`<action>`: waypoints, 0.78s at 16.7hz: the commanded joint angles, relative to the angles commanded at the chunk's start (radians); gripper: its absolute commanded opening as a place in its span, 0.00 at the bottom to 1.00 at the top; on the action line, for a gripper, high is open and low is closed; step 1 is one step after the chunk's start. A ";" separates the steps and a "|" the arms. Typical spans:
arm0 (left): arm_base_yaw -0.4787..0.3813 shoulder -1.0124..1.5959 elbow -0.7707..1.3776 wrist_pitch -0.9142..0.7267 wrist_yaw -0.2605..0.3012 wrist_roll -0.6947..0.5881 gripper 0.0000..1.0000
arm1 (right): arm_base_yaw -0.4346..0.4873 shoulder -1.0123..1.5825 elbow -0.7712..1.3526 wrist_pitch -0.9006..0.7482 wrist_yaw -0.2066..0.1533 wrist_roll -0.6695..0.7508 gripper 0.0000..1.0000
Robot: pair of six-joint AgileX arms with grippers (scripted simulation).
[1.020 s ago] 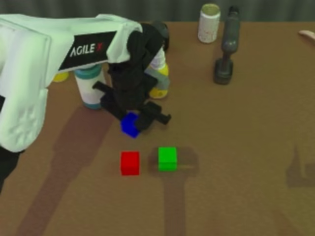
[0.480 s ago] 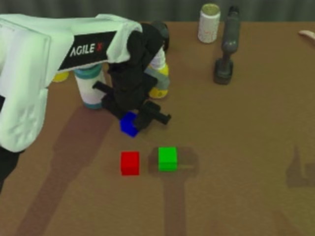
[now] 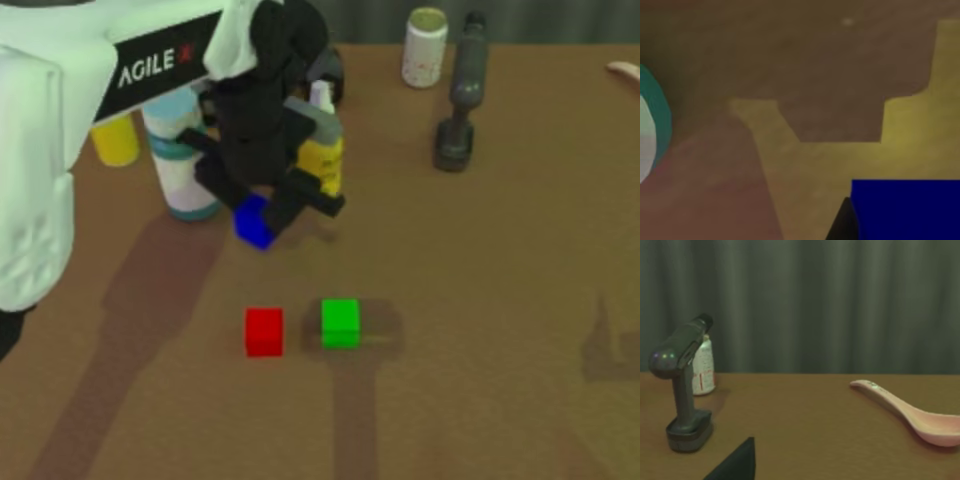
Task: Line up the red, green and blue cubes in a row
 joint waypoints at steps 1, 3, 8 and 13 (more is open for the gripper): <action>0.003 -0.010 0.019 -0.023 -0.001 -0.001 0.00 | 0.000 0.000 0.000 0.000 0.000 0.000 1.00; 0.005 -0.018 0.032 -0.039 -0.001 -0.001 0.00 | 0.000 0.000 0.000 0.000 0.000 0.000 1.00; -0.007 -0.009 0.040 -0.041 -0.002 -0.013 0.00 | 0.000 0.000 0.000 0.000 0.000 0.000 1.00; -0.099 0.058 0.169 -0.112 -0.008 -0.220 0.00 | 0.000 0.000 0.000 0.000 0.000 0.000 1.00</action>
